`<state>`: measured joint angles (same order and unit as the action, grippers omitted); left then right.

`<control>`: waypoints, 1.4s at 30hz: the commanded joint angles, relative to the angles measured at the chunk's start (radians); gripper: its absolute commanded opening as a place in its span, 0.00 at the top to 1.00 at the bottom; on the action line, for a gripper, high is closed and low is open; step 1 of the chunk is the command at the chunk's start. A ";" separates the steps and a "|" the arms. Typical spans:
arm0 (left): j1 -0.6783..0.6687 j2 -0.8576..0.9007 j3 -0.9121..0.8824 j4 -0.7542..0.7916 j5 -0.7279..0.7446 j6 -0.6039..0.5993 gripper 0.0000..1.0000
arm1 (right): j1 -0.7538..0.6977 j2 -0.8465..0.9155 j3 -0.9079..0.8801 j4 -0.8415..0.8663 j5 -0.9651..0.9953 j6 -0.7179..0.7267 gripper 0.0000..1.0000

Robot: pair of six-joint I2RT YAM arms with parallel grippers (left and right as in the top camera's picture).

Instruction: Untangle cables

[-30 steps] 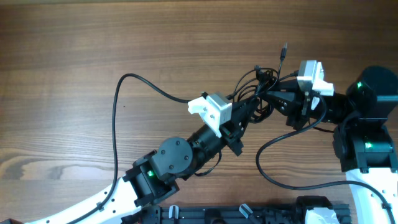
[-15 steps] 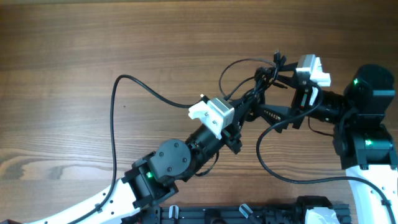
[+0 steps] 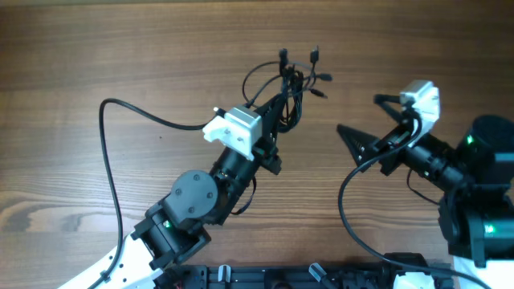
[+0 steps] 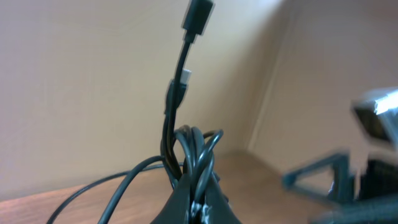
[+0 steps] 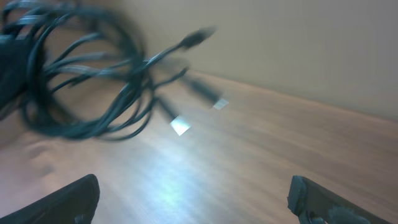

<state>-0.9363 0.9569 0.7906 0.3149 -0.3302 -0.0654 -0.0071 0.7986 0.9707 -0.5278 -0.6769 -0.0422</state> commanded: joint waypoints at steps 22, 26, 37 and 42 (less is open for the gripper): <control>0.003 -0.108 0.021 -0.268 0.724 1.031 0.96 | 0.006 -0.062 0.004 -0.151 0.003 -0.297 0.00; 0.003 -0.123 0.021 -0.267 0.826 1.031 0.96 | 0.006 -0.060 0.004 -0.147 -0.051 -0.324 0.00; 0.003 -0.110 0.021 -0.267 1.019 0.996 0.96 | 0.006 0.083 0.004 -0.072 0.116 -0.145 0.00; 0.003 -0.117 0.021 -0.279 1.019 0.996 0.96 | 0.005 0.154 0.004 -0.051 0.392 0.025 0.00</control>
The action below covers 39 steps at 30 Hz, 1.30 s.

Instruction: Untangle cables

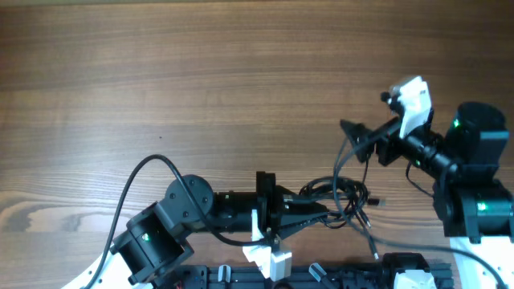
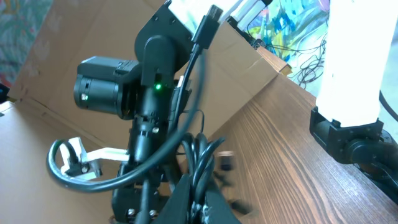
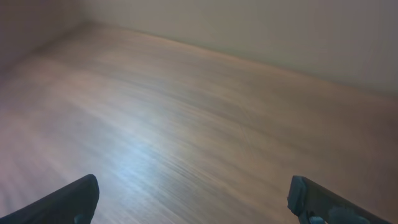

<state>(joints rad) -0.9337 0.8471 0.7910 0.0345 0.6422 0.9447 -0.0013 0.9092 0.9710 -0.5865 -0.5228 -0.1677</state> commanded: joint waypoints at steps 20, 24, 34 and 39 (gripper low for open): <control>0.001 -0.115 0.021 -0.050 -0.128 -0.027 0.96 | -0.103 0.181 0.003 -0.070 0.338 0.259 0.00; 0.001 -0.115 0.021 -0.028 -0.320 -0.176 0.96 | -0.103 0.181 0.003 -0.095 0.278 0.226 0.00; 0.001 -0.114 0.021 0.004 -0.619 -0.529 0.96 | -0.103 0.141 0.005 -0.048 -0.060 0.194 0.00; 0.001 -0.113 0.021 0.007 -0.734 -0.683 0.96 | -0.103 0.052 0.005 0.006 -0.192 0.194 0.00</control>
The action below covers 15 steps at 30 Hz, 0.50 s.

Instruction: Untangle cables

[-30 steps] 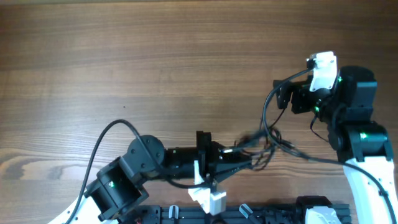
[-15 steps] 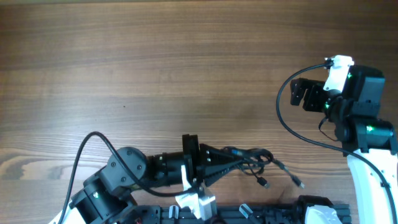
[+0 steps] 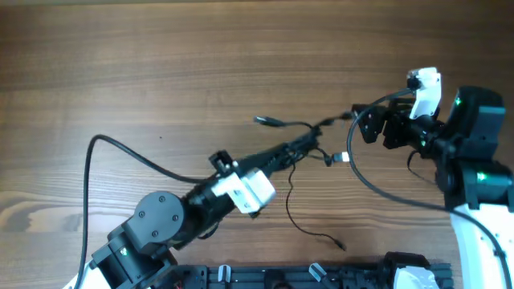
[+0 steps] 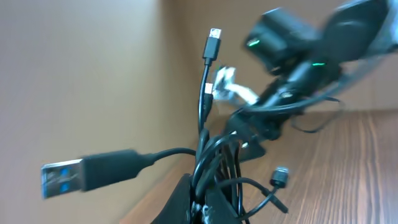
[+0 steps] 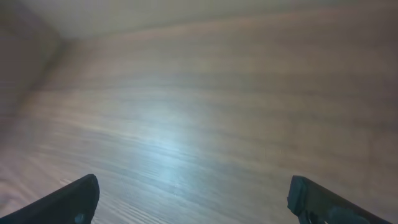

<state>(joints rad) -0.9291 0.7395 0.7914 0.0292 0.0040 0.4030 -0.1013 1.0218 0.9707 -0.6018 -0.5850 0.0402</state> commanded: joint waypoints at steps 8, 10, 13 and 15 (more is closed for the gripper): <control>-0.004 0.051 0.021 0.074 -0.087 -0.236 0.96 | -0.003 -0.193 0.005 0.070 -0.427 -0.129 0.00; -0.004 0.075 0.021 0.099 -0.041 -0.236 0.96 | -0.003 -0.202 0.005 0.070 -0.498 -0.169 0.00; -0.004 0.116 0.021 0.144 0.047 -0.236 0.96 | -0.003 -0.203 0.005 0.070 -0.570 -0.198 0.00; -0.004 0.149 0.021 0.179 0.119 -0.235 0.96 | -0.003 -0.203 0.005 0.070 -0.569 -0.199 0.00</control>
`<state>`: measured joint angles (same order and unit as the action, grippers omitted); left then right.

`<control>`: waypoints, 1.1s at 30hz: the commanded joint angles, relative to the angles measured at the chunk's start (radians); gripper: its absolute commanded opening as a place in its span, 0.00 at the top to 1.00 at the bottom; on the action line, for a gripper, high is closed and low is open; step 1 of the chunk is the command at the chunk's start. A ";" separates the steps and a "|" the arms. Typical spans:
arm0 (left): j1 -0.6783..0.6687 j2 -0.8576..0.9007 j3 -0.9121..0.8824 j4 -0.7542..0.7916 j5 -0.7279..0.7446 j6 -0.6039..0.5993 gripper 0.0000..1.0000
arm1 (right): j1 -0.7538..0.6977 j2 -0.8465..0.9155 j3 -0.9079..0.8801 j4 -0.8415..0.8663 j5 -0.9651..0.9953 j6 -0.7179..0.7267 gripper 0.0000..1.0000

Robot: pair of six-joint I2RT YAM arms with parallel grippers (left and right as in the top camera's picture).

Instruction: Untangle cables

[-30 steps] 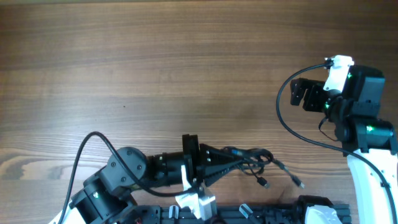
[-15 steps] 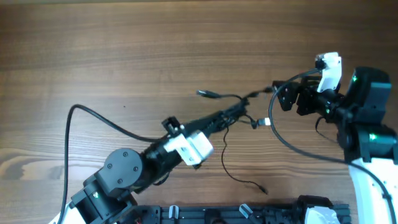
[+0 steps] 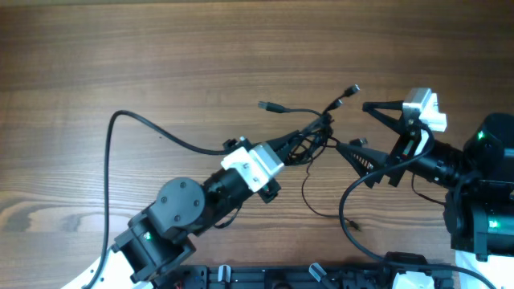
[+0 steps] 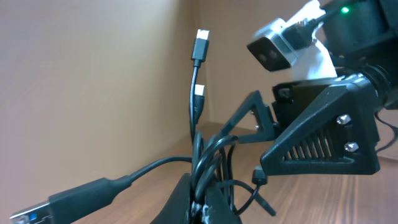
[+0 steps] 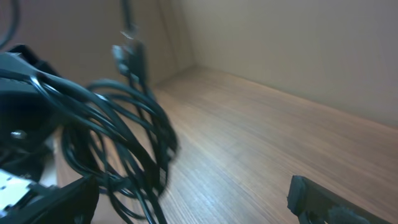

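Observation:
A tangled bundle of black cables is held off the wooden table by my left gripper, which is shut on it. Plug ends stick out at the far side and toward the right. One loose strand trails down toward the near edge. In the left wrist view the jaws pinch the loops, with a thick USB plug at lower left. My right gripper stands open just right of the bundle; its view shows the loops before its left finger.
The left arm's own black lead arcs over the table's left half. The arm bases sit along the near edge. Bare wood lies at the far side and far left.
My right gripper has come closer to the bundle, open wide; the cables now show in its view, where only table showed before. The left gripper still holds the bundle at mid-table.
My left gripper held the bundle at the far middle of the table with the right gripper open at the right. Then the bundle was low near the front edge. Then it was back at mid-table with a strand trailing, and now the open right gripper flanks it.

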<state>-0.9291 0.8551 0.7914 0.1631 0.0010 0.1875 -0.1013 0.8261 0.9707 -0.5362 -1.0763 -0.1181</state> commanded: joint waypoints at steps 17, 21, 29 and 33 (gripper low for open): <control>-0.004 0.130 0.021 0.204 0.195 -0.066 0.76 | -0.003 -0.007 0.005 0.005 -0.019 -0.039 0.96; -0.004 0.090 0.021 0.199 0.062 -0.160 0.56 | -0.003 -0.007 0.005 0.015 0.034 -0.040 0.96; -0.004 -0.068 0.021 0.054 -0.233 -0.491 0.29 | -0.003 -0.007 0.005 0.068 -0.051 -0.256 0.96; -0.004 -0.067 0.021 -0.011 -0.165 -0.491 0.32 | -0.003 -0.007 0.005 0.069 -0.190 -0.412 0.96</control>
<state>-0.9291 0.7837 0.7948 0.1894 -0.2016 -0.2687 -0.1013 0.8261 0.9707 -0.4728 -1.1481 -0.4114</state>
